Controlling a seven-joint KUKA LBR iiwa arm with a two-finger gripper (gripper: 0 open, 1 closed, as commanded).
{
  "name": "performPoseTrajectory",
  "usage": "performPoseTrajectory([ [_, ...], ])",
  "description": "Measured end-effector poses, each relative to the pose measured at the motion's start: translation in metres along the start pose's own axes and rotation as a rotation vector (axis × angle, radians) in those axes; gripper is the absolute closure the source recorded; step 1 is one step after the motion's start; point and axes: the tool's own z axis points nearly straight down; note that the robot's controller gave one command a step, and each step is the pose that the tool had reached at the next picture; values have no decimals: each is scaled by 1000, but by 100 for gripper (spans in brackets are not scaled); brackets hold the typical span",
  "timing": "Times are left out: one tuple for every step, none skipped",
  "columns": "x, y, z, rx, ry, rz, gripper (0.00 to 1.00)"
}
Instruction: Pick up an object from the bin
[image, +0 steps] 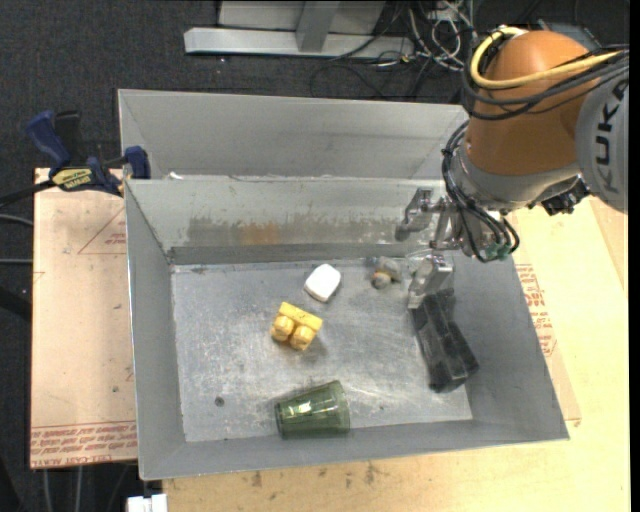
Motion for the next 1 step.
performPoseTrajectory([
  [9, 7, 23, 0, -12, 53, 0],
])
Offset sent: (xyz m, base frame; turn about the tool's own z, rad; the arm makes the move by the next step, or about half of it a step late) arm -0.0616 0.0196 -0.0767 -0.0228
